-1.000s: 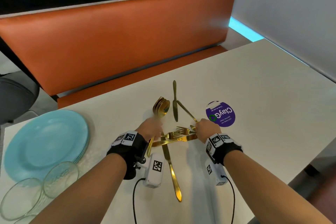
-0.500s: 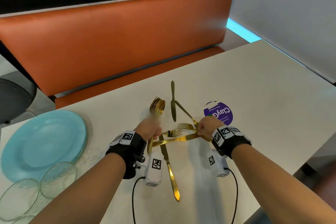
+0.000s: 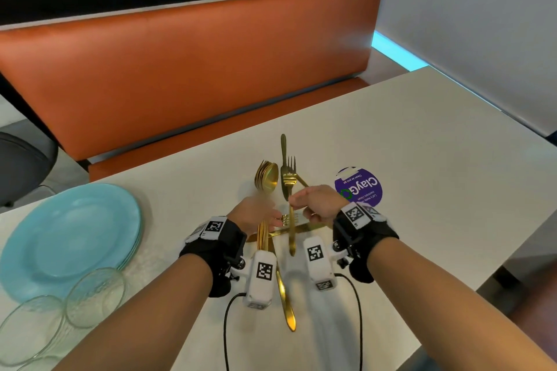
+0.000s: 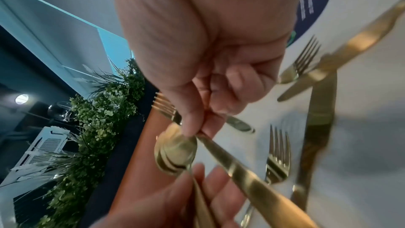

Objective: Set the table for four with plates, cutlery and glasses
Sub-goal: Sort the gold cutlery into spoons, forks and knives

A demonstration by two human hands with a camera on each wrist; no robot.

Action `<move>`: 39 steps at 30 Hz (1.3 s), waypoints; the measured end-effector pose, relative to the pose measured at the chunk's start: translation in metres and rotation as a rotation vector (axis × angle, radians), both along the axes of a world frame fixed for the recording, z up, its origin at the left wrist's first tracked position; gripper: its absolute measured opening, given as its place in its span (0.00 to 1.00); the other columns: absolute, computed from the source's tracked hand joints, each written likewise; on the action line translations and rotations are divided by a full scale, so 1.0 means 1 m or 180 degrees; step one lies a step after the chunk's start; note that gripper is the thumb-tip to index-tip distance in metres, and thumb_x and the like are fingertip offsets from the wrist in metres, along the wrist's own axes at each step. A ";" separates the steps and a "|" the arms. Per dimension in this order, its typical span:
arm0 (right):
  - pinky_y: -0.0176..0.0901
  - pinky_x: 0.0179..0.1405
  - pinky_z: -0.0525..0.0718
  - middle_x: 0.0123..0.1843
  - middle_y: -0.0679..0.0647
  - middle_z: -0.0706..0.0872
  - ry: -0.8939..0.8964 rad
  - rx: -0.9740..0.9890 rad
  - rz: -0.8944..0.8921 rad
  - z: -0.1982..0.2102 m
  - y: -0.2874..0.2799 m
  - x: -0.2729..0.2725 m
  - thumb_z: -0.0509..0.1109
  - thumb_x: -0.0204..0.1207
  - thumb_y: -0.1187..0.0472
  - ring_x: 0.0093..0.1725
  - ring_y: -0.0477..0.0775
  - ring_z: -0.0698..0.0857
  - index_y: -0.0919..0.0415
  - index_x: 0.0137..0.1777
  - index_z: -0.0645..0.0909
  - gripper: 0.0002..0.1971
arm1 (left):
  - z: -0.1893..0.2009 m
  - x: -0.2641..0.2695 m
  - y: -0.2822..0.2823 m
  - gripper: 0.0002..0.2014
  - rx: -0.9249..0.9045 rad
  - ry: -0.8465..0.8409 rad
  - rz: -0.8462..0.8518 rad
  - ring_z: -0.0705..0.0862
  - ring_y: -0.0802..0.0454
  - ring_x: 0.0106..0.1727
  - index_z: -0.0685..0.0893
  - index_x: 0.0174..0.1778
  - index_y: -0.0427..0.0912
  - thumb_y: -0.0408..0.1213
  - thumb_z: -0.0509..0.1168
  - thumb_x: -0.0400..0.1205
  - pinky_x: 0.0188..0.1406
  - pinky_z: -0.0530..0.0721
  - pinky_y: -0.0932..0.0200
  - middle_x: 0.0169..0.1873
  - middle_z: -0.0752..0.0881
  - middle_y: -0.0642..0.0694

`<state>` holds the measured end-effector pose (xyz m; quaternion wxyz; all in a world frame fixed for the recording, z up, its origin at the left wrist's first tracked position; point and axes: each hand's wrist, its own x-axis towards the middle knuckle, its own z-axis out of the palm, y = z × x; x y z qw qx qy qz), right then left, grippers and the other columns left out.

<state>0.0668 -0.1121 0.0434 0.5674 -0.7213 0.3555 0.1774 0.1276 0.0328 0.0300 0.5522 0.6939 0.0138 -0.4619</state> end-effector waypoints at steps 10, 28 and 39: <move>0.28 0.11 0.66 0.22 0.52 0.77 0.0205 0.0586 0.0186 -0.023 0.043 0.025 0.61 0.84 0.62 0.12 0.40 0.72 0.61 0.31 0.73 0.17 | -0.005 0.003 0.018 0.11 -0.0001 0.0132 -0.0028 0.87 0.58 0.21 0.79 0.38 0.39 0.31 0.56 0.86 0.34 0.87 0.59 0.22 0.88 0.49; 0.46 0.57 0.83 0.60 0.57 0.85 0.0416 -0.2437 0.1740 -0.041 0.072 0.051 0.58 0.81 0.63 0.59 0.59 0.84 0.61 0.60 0.84 0.14 | -0.012 0.039 0.051 0.07 0.0500 -0.0291 0.0658 0.70 0.52 0.27 0.74 0.50 0.35 0.32 0.51 0.86 0.29 0.73 0.61 0.31 0.74 0.44; 0.48 0.63 0.77 0.66 0.60 0.79 0.0314 -0.3138 0.2701 -0.053 0.093 0.060 0.56 0.83 0.66 0.67 0.60 0.79 0.65 0.67 0.76 0.15 | -0.017 0.046 0.071 0.11 0.0515 -0.0254 0.0461 0.69 0.54 0.28 0.77 0.52 0.36 0.35 0.51 0.88 0.28 0.70 0.63 0.29 0.73 0.46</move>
